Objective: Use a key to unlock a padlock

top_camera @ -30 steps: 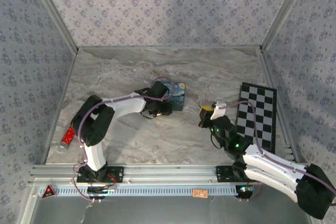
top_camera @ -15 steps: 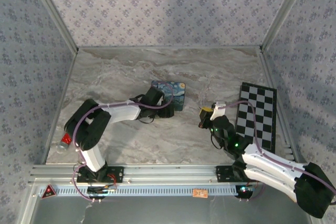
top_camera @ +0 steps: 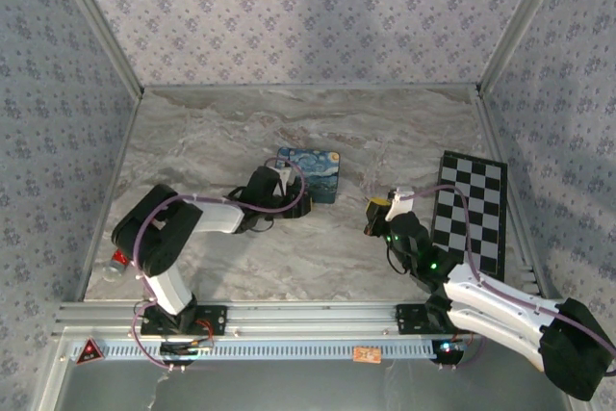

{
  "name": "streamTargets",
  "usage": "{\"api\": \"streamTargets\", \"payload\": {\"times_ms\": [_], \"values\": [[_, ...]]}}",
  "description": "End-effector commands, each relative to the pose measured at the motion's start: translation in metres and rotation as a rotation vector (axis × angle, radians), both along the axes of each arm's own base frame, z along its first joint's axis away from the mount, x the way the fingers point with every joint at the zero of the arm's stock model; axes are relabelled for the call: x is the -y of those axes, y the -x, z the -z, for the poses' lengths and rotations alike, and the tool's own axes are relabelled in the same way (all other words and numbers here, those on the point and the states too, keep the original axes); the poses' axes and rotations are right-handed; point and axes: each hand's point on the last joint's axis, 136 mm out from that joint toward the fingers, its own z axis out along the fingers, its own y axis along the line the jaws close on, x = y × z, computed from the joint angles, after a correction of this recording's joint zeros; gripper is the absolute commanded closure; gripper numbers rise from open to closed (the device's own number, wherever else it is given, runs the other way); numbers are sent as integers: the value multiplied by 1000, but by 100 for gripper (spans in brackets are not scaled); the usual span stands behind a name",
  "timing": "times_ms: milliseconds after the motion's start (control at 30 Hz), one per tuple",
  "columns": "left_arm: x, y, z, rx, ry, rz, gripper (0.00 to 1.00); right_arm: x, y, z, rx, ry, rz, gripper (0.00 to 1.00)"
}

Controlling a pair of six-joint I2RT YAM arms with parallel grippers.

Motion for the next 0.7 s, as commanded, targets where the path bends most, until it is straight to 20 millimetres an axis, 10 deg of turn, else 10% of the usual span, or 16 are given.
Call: {"api": "streamTargets", "payload": {"times_ms": [0, 667], "values": [[11, -7, 9, 55, 49, 21, 52, -2, -2, -10, 7, -27, 1, 100], [19, -8, -15, 64, 135, 5, 78, -8, -6, -5, -27, -33, -8, 100]]}}
